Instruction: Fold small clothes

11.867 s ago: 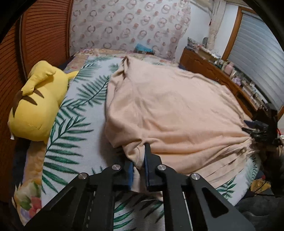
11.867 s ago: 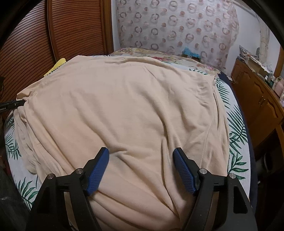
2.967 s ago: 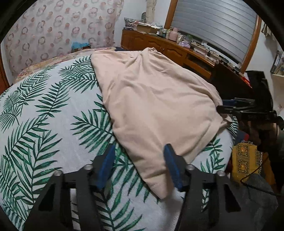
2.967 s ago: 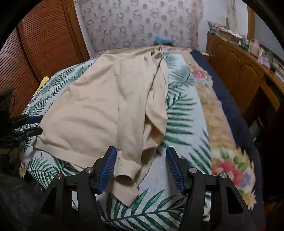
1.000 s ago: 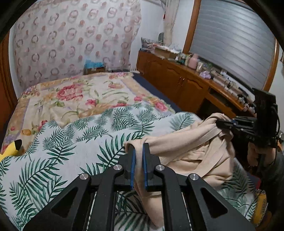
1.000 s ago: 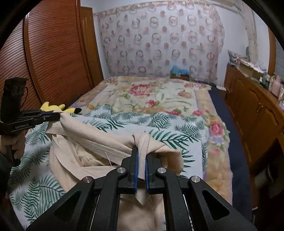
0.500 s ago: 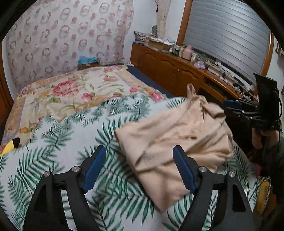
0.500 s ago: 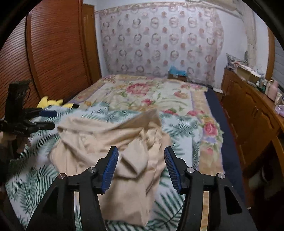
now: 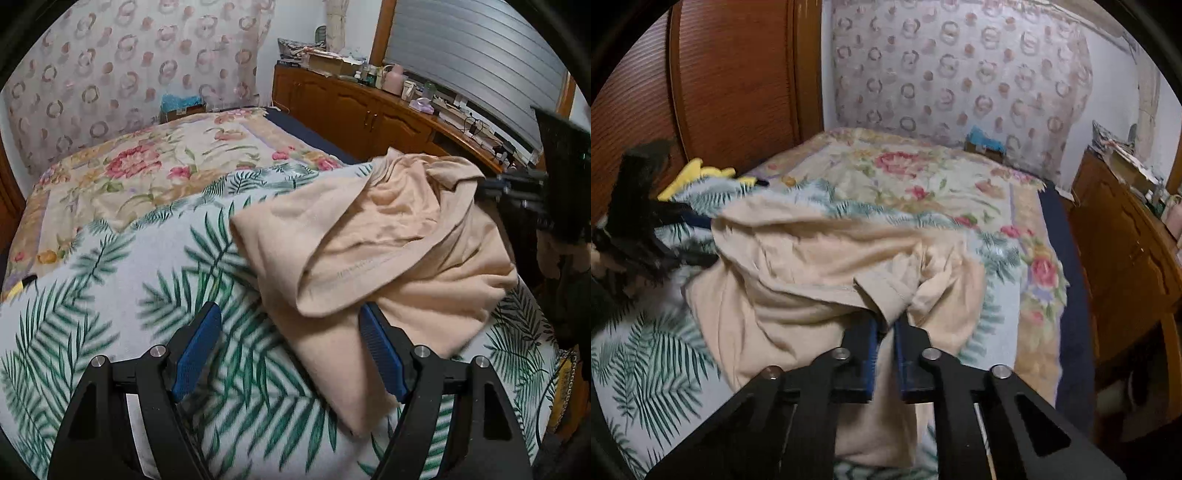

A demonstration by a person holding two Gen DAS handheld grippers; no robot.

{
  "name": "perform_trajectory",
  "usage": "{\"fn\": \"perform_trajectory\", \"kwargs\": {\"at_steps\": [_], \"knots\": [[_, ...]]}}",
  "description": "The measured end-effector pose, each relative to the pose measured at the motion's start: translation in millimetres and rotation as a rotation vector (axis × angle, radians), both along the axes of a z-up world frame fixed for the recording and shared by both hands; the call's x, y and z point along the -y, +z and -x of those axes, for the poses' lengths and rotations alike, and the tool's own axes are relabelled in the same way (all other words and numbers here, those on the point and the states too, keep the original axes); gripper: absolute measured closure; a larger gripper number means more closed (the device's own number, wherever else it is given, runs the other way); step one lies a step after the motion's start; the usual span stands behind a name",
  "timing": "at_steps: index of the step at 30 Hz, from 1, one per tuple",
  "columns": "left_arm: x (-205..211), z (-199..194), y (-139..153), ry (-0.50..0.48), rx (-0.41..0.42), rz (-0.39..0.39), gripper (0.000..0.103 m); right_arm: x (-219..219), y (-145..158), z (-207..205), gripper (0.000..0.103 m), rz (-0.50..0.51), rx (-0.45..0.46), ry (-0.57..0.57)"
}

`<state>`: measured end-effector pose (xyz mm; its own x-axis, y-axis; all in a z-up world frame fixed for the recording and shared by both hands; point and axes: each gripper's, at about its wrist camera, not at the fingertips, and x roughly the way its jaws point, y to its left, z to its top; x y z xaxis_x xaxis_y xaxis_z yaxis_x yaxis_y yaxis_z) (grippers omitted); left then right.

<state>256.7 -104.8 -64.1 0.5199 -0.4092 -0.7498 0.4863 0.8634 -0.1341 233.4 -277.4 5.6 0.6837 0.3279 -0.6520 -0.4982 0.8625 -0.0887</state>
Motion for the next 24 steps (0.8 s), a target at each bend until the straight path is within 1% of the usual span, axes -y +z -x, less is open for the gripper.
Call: {"fn": "perform_trajectory", "kwargs": {"at_steps": [2,7,9,11,13,14,15,16,17,20,22,23,24], "knots": [[4.3,-7.4,3.1,-0.003,0.024,-0.017,0.025,1.2,5.4,-8.1,0.098,-0.012,0.031,-0.004],[6.1,-31.3,9.6,0.012,0.064,-0.028,0.025,12.8,23.8,-25.4,0.098,-0.095,0.078,-0.075],[5.6,-42.7,10.6,0.027,0.072,-0.037,0.026,16.3,25.7,-28.9,0.098,-0.109,0.088,-0.108],[3.7,-54.9,12.0,0.038,0.074,-0.033,0.035,19.0,23.1,-30.8,0.098,-0.118,0.074,-0.136],[1.1,-67.7,11.9,0.062,0.068,-0.03,0.039,16.3,21.3,-32.9,0.098,-0.101,0.071,-0.163],[-0.6,-73.3,11.2,0.078,0.066,-0.033,0.044,12.6,21.2,-32.2,0.098,-0.094,0.077,-0.179],[-2.0,-78.5,10.2,0.095,0.062,-0.039,0.046,9.8,21.7,-36.2,0.092,-0.092,0.078,-0.195],[-3.8,-84.2,8.8,0.113,0.059,-0.049,0.049,8.7,23.0,-38.5,0.082,-0.085,0.079,-0.22],[-6.7,-89.0,7.5,0.139,0.06,-0.061,0.05,6.2,25.3,-38.0,0.078,-0.077,0.081,-0.244],[-17.2,-95.9,4.4,0.194,0.054,-0.069,0.051,0.4,29.1,-37.0,0.077,-0.058,0.091,-0.295],[-23.8,-94.7,4.2,0.207,0.044,-0.051,0.051,-3.6,28.9,-27.6,0.075,-0.041,0.085,-0.303],[-24.9,-92.8,4.8,0.202,0.046,-0.042,0.051,-7.8,28.2,-25.5,0.072,-0.043,0.071,-0.294],[-26.8,-88.7,6.0,0.196,0.05,-0.035,0.051,-10.6,27.0,-24.6,0.061,-0.047,0.054,-0.28]]}}
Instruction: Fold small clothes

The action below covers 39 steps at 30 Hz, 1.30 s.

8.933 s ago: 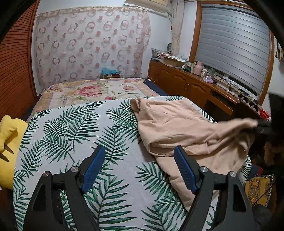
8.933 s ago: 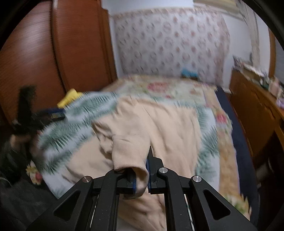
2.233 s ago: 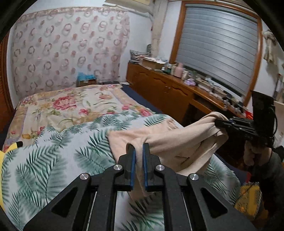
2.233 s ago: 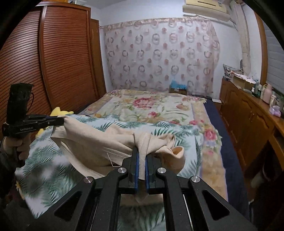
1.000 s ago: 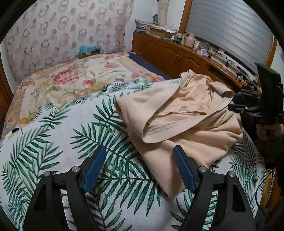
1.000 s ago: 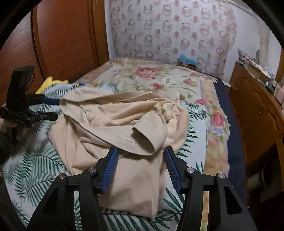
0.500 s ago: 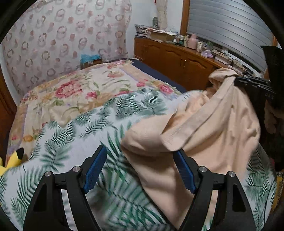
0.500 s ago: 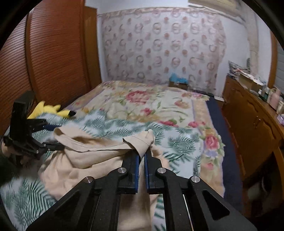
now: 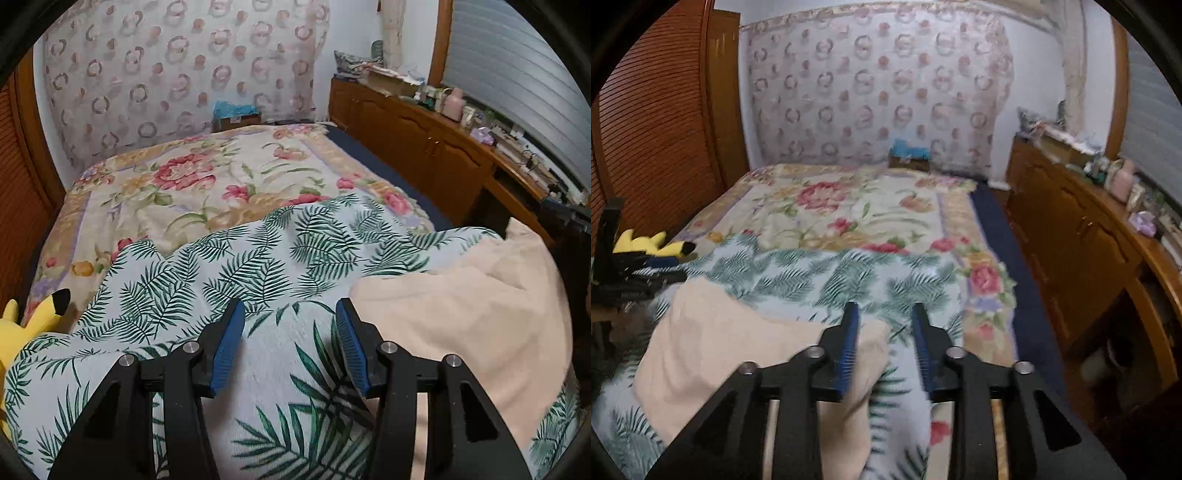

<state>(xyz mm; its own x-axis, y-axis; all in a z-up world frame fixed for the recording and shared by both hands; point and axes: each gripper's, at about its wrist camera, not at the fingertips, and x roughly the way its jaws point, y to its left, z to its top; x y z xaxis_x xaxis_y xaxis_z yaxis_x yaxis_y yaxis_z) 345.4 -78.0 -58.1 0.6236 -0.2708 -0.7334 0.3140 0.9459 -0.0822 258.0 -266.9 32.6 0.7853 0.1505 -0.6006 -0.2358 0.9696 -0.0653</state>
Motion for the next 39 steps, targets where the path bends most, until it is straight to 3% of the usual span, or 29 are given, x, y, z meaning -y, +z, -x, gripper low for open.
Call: {"fn": "perform_trajectory", "kwargs": {"at_steps": [4,6,7,10,13,20,25,27,29,32,33,35,39], "knots": [[-2.6,15.0,5.4,-0.021,0.003,0.03,0.048,-9.8,-5.4,22.1,0.035,-0.03,-0.043,0.044],[-1.7,22.7,7.9,-0.043,-0.004,0.052,0.044,-14.0,-9.5,30.6,0.031,-0.051,-0.064,0.061],[-0.4,27.5,8.8,-0.056,-0.004,0.063,0.037,-17.7,-13.8,33.7,0.029,-0.059,-0.081,0.067],[6.9,39.7,9.4,-0.094,-0.008,0.084,0.029,-20.5,-23.0,37.3,0.029,-0.064,-0.112,0.054],[14.6,45.7,6.4,-0.124,-0.021,0.091,0.028,-17.5,-31.9,33.0,0.029,-0.09,-0.158,0.039],[25.4,35.1,-16.7,-0.127,-0.101,0.096,0.028,-1.2,-22.2,6.1,0.029,-0.172,-0.237,0.074],[26.3,34.2,-19.4,-0.129,-0.103,0.108,0.028,-5.5,-22.1,1.6,0.028,-0.159,-0.232,0.12],[29.5,34.4,-20.5,-0.14,-0.102,0.113,0.032,-8.0,-27.1,1.1,0.03,-0.141,-0.225,0.135],[32.2,33.6,-20.6,-0.159,-0.105,0.131,0.048,-10.2,-26.9,0.9,0.042,-0.133,-0.22,0.165],[36.1,30.2,-21.3,-0.19,-0.114,0.172,0.06,-8.7,-32.5,-1.3,0.062,-0.124,-0.218,0.189],[36.5,28.8,-21.2,-0.198,-0.117,0.182,0.064,-6.7,-34.0,-2.5,0.073,-0.13,-0.22,0.203],[36.4,25.3,-22.5,-0.21,-0.138,0.211,0.083,-5.9,-34.3,-2.2,0.078,-0.136,-0.217,0.222],[36.4,34.2,-12.1,-0.223,-0.125,0.228,0.09,-3.7,-21.0,11.5,0.083,-0.112,-0.145,0.233]]}}
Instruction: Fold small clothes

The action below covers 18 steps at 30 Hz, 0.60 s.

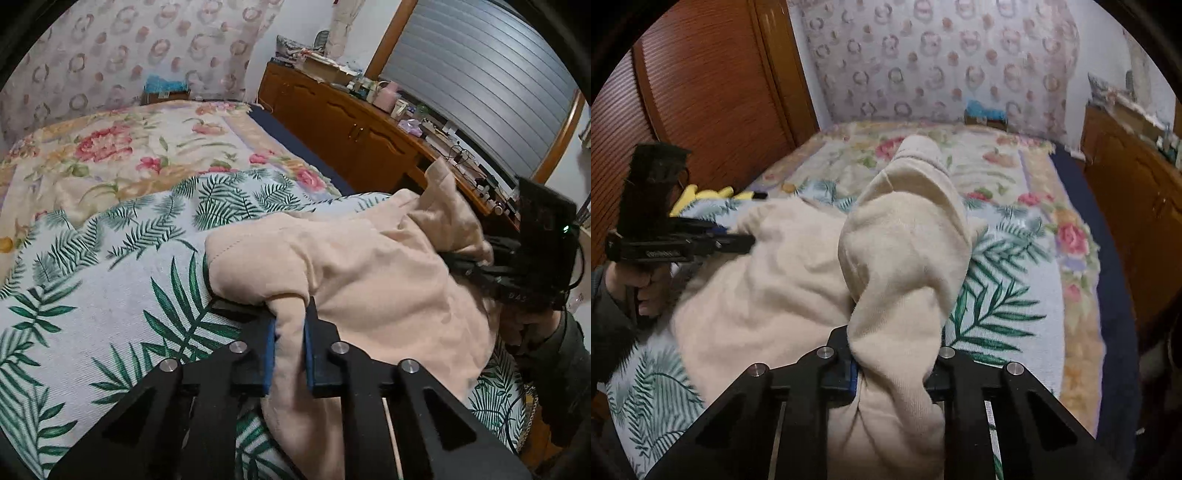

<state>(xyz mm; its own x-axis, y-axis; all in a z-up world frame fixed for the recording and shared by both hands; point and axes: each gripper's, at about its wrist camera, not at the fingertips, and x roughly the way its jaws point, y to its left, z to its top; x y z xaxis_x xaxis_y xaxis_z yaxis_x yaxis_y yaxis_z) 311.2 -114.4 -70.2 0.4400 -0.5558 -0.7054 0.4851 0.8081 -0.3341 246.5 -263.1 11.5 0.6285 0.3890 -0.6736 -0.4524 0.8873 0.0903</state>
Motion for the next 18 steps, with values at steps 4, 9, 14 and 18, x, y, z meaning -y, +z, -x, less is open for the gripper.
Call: {"fn": "perform_trajectory", "kwargs": {"at_steps": [4,9,14,18], "knots": [[-5.5,26.7,35.1,0.011,0.108,0.02,0.091,2.3,30.4,26.0,0.084,-0.018,0.1,0.011],[-20.4,56.8,78.4,0.049,0.248,0.009,0.091,-5.5,61.0,43.5,0.084,-0.01,0.189,0.029],[-53.7,80.1,109.6,0.12,0.335,-0.008,0.091,-26.8,84.4,49.3,0.084,-0.007,0.246,0.085],[-90.5,97.1,120.0,0.192,0.369,-0.025,0.091,-51.8,89.1,49.1,0.084,0.01,0.272,0.159]]}}
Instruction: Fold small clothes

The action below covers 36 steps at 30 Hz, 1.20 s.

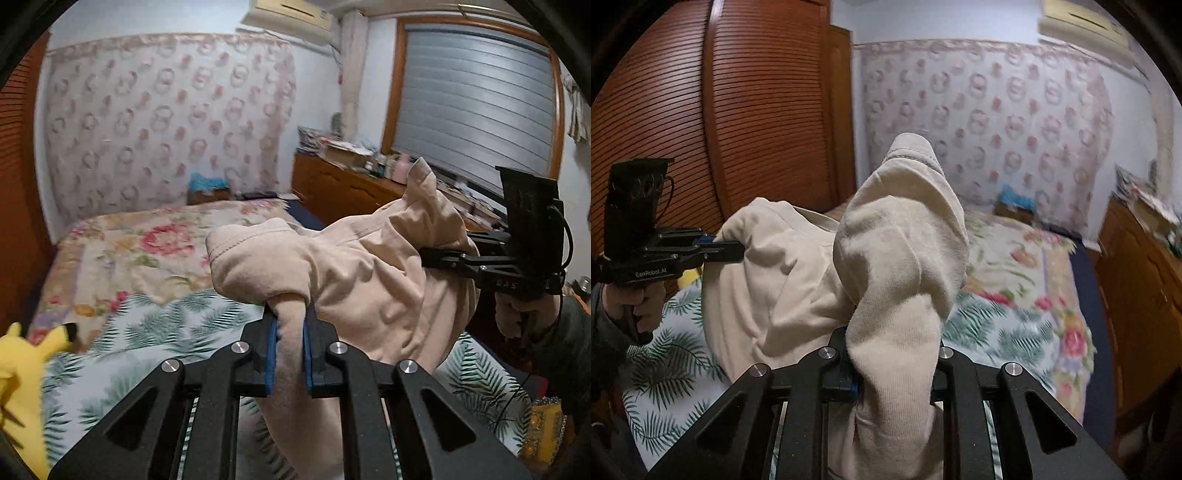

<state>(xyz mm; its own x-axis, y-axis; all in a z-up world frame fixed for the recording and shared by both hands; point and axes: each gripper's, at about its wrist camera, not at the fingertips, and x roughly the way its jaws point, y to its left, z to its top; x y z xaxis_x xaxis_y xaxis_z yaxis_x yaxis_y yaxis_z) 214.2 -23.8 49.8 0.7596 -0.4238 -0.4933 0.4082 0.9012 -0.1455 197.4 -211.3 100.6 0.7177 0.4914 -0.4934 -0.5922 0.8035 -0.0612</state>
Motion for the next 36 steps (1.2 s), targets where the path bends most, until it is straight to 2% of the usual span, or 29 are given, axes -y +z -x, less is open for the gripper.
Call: {"fn": "perform_trajectory", "kwargs": {"at_steps": [8,12,18,25,32,35,36], "knots": [[-84.9,36.4,-10.3,0.184,0.011,-0.021,0.091,-68.4,-6.1,-37.9,0.084,0.061,-0.003,0.181],[-123.3,54.6,-28.6,0.294,0.004,-0.022,0.091,-112.6,-8.7,-61.2,0.084,0.112,-0.006,0.293],[-173.6,77.7,-59.3,0.456,-0.039,0.023,0.091,-186.2,-15.1,-102.0,0.084,0.185,-0.006,0.454],[-197.6,87.5,-92.4,0.574,-0.114,0.027,0.091,-258.3,-35.1,-160.9,0.084,0.283,-0.037,0.565],[-209.9,91.3,-111.2,0.642,-0.17,-0.002,0.091,-318.1,-49.0,-184.8,0.083,0.316,-0.035,0.629],[-211.0,92.2,-115.9,0.658,-0.186,-0.007,0.091,-325.3,-55.8,-186.0,0.077,0.308,-0.044,0.602],[-211.4,92.2,-117.3,0.659,-0.191,-0.007,0.091,-326.5,-56.5,-188.9,0.069,0.296,-0.057,0.583]]}}
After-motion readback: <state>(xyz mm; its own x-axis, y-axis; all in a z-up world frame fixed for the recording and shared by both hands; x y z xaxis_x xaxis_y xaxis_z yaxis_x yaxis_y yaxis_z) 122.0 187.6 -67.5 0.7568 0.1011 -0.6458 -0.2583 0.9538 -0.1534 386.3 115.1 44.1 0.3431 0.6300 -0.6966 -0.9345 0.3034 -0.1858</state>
